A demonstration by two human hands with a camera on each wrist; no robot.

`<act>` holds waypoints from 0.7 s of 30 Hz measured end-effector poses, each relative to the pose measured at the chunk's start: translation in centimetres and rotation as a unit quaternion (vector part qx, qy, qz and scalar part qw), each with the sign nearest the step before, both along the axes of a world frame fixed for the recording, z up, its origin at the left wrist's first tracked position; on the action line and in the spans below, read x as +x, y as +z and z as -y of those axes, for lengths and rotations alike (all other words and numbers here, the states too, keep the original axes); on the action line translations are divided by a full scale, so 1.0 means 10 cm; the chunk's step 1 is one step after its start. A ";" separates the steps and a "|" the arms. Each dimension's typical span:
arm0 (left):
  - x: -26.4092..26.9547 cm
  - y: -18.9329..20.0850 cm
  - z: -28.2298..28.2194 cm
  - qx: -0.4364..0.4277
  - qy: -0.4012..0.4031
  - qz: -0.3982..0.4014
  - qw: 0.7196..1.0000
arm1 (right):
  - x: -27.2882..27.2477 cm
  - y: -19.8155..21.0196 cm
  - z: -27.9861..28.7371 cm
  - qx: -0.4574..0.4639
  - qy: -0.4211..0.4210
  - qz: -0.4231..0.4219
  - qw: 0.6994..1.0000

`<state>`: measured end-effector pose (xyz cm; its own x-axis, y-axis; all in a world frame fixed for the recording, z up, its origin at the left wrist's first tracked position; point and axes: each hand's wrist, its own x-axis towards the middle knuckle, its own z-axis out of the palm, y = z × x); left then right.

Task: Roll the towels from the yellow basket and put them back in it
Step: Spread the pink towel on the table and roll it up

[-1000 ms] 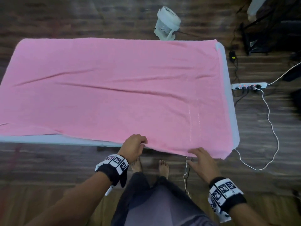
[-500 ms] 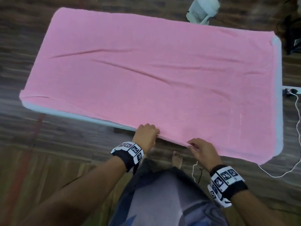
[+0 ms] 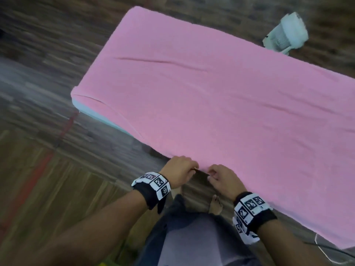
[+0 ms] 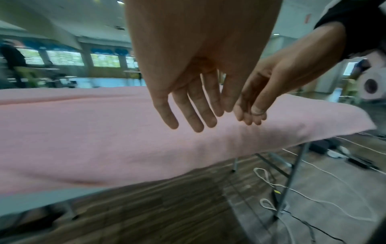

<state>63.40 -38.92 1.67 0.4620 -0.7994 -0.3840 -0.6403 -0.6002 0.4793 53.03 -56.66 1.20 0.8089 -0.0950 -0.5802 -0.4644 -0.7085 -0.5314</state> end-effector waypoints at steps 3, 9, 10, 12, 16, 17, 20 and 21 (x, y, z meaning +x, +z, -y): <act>0.53 -0.01 -0.54 0.004 0.092 0.034 0.995 | 0.54 0.09 -0.35 0.009 0.042 0.006 0.999; 1.91 0.02 -1.73 0.103 0.202 0.123 0.966 | 1.64 0.11 -1.32 -0.019 0.135 0.029 0.990; 2.15 0.02 -1.90 0.115 0.217 0.138 0.959 | 1.81 0.09 -1.48 -0.027 0.142 0.035 0.989; 2.59 0.01 -2.20 0.131 0.243 0.161 0.947 | 2.11 0.04 -1.74 -0.044 0.133 0.045 0.989; 3.21 -0.07 -2.63 0.175 0.230 0.199 0.936 | 2.49 -0.15 -2.08 -0.084 0.125 0.031 0.988; 3.29 -0.11 -2.70 0.187 0.212 0.202 0.938 | 2.53 -0.17 -2.12 -0.096 0.130 0.024 0.987; 3.42 -0.22 -2.83 0.213 0.179 0.204 0.938 | 2.59 -0.22 -2.21 -0.122 0.133 0.027 0.983; 3.45 -0.25 -2.85 0.214 0.179 0.209 0.937 | 2.59 -0.23 -2.23 -0.128 0.138 0.033 0.981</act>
<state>97.87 -10.42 -0.86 0.8531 -0.3786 -0.3591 -0.4392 -0.8926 -0.1023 78.91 -34.40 -1.14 0.8596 -0.0023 -0.5110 -0.2055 -0.9171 -0.3415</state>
